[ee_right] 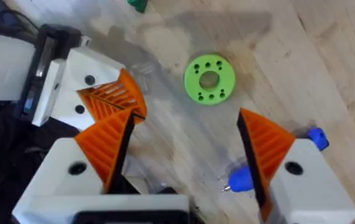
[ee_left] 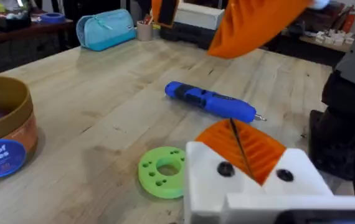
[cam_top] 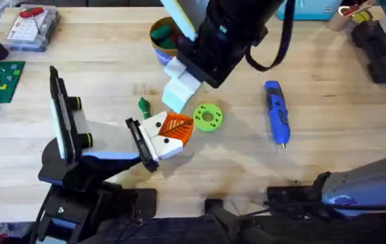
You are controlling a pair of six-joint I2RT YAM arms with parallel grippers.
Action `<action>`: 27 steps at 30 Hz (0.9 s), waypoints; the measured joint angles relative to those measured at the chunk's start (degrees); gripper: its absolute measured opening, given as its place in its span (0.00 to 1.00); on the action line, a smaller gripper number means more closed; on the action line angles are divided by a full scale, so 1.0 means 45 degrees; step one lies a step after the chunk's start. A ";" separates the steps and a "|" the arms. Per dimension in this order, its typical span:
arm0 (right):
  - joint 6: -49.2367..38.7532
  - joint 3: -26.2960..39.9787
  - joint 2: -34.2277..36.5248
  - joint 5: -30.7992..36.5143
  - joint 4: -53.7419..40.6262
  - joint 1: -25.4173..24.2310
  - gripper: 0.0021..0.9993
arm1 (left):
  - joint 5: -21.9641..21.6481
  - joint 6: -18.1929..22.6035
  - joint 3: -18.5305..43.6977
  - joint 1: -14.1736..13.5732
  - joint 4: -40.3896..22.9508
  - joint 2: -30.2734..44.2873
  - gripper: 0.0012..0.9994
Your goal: Pick up the gripper from the table and insert it into the empty holder that is missing its gripper. Then pick up a screw, insert it into the mounting hole, and use the screwdriver to tighten it. Finally, clean up the table by picking up the vegetable and placing it into the bucket.
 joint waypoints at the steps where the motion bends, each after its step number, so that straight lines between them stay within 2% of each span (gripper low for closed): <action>1: 0.0007 0.0000 0.0000 0.0000 -0.0001 -0.0003 1.00 | 0.0000 0.0000 -0.0003 0.0000 0.0003 0.0000 0.01; 6: 0.0219 0.0000 -0.0003 -0.0007 -0.0018 -0.0258 1.00 | 0.0000 -0.0005 0.0000 0.0000 0.0005 0.0000 0.01; 16: 0.1336 0.0000 0.0000 0.0000 -0.0785 -0.1839 1.00 | 0.0000 -0.0005 0.0000 0.0000 0.0005 0.0000 0.01; 27: 0.2257 -0.0697 -0.0002 -0.0005 -0.0683 -0.2069 1.00 | 0.0000 -0.0005 0.0000 0.0000 0.0002 0.0000 0.01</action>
